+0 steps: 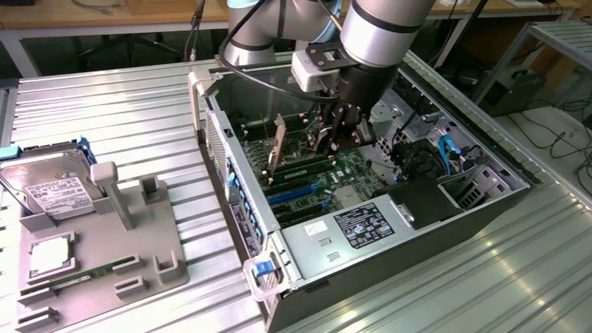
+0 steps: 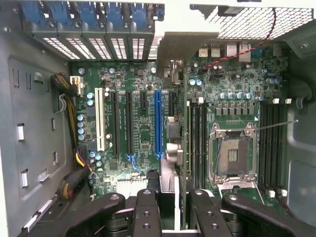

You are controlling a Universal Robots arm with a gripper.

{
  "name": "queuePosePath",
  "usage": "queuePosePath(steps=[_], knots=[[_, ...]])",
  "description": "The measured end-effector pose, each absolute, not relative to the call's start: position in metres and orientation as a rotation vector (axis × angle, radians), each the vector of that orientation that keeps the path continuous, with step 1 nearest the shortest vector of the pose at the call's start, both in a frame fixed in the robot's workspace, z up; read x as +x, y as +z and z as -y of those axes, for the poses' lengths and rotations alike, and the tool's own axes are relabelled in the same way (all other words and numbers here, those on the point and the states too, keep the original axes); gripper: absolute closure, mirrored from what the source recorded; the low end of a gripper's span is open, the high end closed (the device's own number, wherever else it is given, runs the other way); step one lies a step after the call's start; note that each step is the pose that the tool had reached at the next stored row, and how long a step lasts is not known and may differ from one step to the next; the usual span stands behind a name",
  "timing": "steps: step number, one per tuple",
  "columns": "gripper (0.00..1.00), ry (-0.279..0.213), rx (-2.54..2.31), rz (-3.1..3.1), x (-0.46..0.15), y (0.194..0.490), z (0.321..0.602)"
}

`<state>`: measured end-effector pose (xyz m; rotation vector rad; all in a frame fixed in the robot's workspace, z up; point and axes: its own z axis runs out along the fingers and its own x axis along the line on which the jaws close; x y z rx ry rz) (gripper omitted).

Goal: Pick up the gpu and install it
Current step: 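Insert the gpu into the slot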

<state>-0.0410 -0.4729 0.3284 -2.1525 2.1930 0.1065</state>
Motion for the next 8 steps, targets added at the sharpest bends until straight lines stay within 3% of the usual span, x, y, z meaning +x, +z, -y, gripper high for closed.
queuePosePath(steps=[8], knots=[[0.72, 0.107, -2.152, -2.193, -0.0417, 0.3218, 0.4749]])
